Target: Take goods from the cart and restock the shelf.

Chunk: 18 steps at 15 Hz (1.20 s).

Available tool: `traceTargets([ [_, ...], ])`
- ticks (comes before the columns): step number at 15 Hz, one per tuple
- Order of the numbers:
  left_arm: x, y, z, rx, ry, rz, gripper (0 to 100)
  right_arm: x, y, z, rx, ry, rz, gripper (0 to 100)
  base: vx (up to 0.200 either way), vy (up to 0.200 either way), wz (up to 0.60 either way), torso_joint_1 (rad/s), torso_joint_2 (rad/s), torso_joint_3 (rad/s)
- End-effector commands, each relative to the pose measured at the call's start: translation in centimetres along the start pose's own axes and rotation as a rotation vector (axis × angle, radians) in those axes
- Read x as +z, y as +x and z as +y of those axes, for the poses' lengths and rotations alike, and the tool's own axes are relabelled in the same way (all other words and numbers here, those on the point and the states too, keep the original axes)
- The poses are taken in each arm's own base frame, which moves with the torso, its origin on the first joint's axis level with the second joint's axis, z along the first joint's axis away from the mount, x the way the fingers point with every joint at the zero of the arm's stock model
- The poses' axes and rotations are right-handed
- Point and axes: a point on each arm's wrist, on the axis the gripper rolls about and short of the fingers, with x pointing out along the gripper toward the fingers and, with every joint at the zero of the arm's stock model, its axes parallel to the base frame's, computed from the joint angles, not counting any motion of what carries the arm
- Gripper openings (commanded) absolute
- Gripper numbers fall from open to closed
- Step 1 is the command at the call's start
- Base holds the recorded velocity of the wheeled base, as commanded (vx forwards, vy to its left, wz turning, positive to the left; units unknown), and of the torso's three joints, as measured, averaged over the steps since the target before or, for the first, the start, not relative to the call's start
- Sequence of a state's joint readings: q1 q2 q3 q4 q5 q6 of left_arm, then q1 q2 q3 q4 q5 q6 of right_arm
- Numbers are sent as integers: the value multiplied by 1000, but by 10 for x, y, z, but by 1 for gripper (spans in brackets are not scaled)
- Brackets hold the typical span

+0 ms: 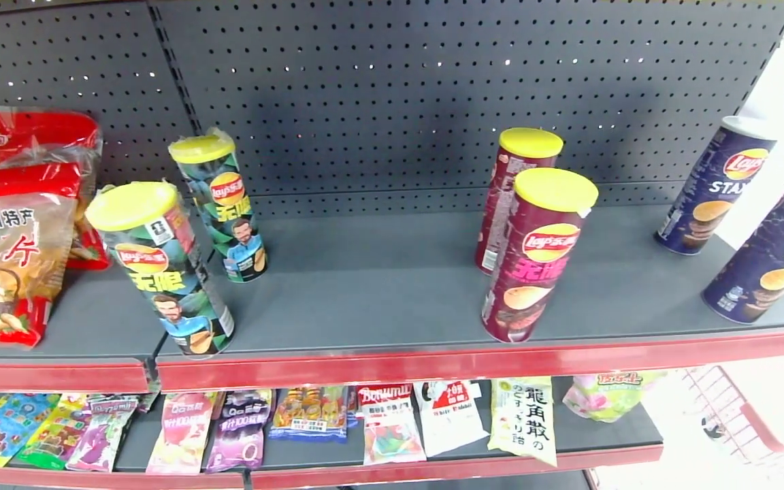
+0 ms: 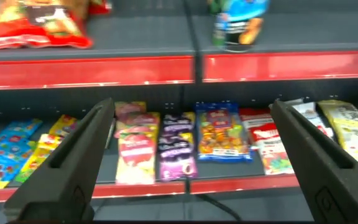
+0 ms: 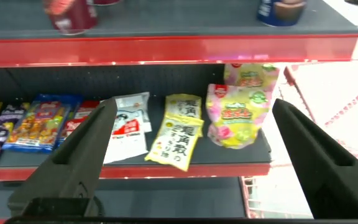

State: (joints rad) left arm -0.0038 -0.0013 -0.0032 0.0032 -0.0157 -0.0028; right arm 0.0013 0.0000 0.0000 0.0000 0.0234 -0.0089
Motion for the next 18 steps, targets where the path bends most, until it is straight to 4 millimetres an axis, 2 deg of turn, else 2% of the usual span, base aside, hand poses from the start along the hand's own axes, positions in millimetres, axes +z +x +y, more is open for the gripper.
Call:
traceTargets([
  [1,0,0,0,0,0,1,100,0,0,0,1,0,2,100,0,-200,0,17,2,-2],
  [7,0,0,0,0,0,1,100,0,0,0,0,1,2,100,0,-200,0,7,3,1],
  [18,0,0,0,-2,0,1,100,0,0,-1,-32,7,2,100,0,0,0,0,0,0],
])
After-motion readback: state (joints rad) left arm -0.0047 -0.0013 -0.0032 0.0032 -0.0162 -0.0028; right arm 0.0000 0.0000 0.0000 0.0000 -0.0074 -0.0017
